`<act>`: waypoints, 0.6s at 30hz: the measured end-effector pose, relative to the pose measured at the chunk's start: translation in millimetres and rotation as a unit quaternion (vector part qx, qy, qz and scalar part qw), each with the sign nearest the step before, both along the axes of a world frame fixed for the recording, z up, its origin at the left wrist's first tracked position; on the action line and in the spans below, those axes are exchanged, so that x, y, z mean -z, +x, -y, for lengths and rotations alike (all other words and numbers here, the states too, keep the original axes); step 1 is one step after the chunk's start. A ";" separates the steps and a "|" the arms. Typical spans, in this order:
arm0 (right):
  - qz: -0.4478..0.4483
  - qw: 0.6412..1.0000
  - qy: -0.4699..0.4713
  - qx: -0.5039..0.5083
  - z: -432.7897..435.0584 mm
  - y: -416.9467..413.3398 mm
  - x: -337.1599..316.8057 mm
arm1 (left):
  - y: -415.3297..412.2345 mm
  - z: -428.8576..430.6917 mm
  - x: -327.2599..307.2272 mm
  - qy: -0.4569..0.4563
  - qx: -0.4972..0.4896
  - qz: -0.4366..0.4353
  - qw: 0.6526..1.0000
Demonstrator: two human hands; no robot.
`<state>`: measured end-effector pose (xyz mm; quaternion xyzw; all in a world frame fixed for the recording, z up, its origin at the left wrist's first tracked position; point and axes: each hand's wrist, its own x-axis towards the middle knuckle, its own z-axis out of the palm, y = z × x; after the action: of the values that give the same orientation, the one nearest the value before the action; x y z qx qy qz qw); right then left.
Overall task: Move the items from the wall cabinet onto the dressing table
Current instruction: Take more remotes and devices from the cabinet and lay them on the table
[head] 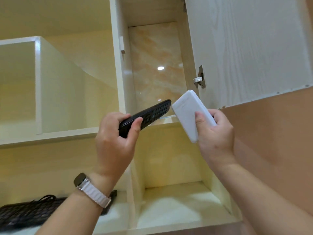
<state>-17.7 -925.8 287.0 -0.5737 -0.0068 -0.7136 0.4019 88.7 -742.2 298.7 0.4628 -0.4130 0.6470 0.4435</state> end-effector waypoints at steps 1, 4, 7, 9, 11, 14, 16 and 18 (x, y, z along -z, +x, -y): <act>0.010 0.999 0.021 -0.021 -4.2 -2.3 5.8 | -5.5 2.5 7.7 -0.019 0.017 -0.020 0.999; 0.011 0.997 0.048 -0.052 -15.0 -10.7 25.0 | -21.6 12.0 32.3 -0.039 0.053 -0.034 0.997; 0.007 0.985 0.110 -0.131 -17.8 -18.9 45.6 | -32.4 19.4 61.5 -0.045 0.082 -0.054 0.994; 0.006 0.964 0.168 -0.205 -16.3 -23.2 60.6 | -37.2 24.6 84.2 -0.054 0.146 -0.131 0.979; 0.000 0.947 0.208 -0.246 -12.6 -27.2 76.0 | -48.2 33.0 103.3 -0.065 0.230 -0.255 0.937; -0.029 0.941 0.227 -0.249 -2.5 -32.3 100.9 | -60.8 48.7 131.9 -0.045 0.272 -0.380 0.883; -0.047 0.935 0.242 -0.256 2.1 -35.9 119.1 | -65.5 59.1 149.9 -0.020 0.303 -0.438 0.846; -0.063 0.925 0.261 -0.269 4.0 -38.9 138.1 | -67.1 67.0 167.5 0.000 0.341 -0.476 0.811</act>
<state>-56.6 -929.8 148.8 -0.4690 0.0514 -0.5178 0.7136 21.7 -809.2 131.1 0.5427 -0.2813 0.1528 0.7765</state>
